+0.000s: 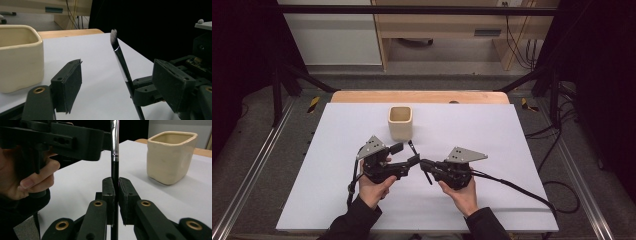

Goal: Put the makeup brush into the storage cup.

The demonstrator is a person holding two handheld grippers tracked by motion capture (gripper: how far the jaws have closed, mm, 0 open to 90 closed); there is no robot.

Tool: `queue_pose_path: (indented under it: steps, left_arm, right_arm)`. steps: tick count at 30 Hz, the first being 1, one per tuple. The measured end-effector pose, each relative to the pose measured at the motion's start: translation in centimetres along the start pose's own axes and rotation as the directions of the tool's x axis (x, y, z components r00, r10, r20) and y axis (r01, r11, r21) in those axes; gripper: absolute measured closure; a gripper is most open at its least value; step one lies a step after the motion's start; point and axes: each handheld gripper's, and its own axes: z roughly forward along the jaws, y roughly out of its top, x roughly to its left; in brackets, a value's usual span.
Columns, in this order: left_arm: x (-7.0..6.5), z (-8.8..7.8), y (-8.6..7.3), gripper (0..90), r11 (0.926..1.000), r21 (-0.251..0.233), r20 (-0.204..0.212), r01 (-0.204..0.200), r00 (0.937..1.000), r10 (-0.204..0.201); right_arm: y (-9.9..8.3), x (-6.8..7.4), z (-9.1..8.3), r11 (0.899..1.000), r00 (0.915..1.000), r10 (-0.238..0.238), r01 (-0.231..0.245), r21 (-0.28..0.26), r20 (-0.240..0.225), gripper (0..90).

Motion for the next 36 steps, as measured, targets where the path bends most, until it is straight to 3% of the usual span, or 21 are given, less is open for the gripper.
queue_pose_path:
  steps: [22, 36]
  left_arm:
    - [-0.15, 0.18, -0.37, 56.9, 0.9992, 0.015, 0.012, 0.038, 0.9992, -0.038]
    - [-0.16, 0.26, -0.46, 69.9, 0.9978, 0.030, 0.017, 0.059, 0.9981, -0.059]
  right_arm:
    - [-0.06, 0.54, 0.44, 1.000, 0.9998, -0.003, 0.003, 0.001, -0.020, 83.9]
    - [-0.07, 0.55, 0.51, 1.000, 0.9997, -0.008, 0.008, 0.004, -0.025, 83.9]
